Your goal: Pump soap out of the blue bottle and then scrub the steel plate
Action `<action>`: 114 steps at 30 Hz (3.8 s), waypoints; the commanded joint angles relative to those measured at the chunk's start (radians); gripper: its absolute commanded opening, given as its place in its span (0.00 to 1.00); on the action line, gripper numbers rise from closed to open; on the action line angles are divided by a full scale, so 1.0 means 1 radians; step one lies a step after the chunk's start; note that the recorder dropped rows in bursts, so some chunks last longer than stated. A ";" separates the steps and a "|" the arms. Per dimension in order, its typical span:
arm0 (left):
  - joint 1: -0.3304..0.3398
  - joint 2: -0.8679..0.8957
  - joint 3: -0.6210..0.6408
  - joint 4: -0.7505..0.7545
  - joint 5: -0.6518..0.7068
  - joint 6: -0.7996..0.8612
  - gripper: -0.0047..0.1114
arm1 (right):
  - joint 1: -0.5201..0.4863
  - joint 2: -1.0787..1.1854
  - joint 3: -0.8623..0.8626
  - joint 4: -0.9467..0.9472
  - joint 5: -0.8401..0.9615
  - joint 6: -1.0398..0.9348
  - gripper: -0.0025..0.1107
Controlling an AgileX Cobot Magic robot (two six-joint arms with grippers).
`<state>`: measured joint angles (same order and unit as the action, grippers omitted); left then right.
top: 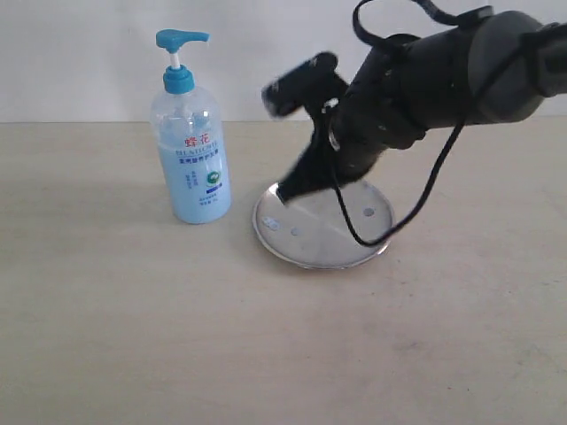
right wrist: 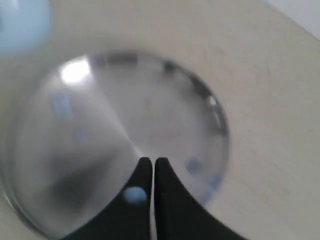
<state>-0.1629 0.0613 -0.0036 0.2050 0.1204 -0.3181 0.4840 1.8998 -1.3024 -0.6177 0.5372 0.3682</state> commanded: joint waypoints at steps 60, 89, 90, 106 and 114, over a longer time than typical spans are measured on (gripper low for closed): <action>0.002 -0.002 0.004 -0.007 -0.015 -0.004 0.07 | -0.207 0.125 0.154 -1.127 -0.561 1.083 0.02; 0.002 -0.002 0.004 -0.007 -0.017 -0.004 0.07 | -0.233 -0.858 0.582 -1.127 -0.775 1.239 0.02; 0.002 -0.002 0.004 -0.007 -0.017 -0.004 0.07 | -0.233 -0.938 0.611 -1.127 -0.765 1.257 0.02; 0.002 -0.002 0.004 -0.007 -0.017 -0.004 0.07 | -0.234 -1.689 0.903 -1.119 -0.564 1.390 0.02; 0.002 -0.002 0.004 -0.007 -0.017 -0.004 0.07 | -0.234 -1.769 0.988 -1.119 -0.586 1.413 0.02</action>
<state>-0.1629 0.0613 -0.0036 0.2050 0.1127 -0.3181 0.2556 0.1431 -0.3206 -1.7362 -0.0711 1.7691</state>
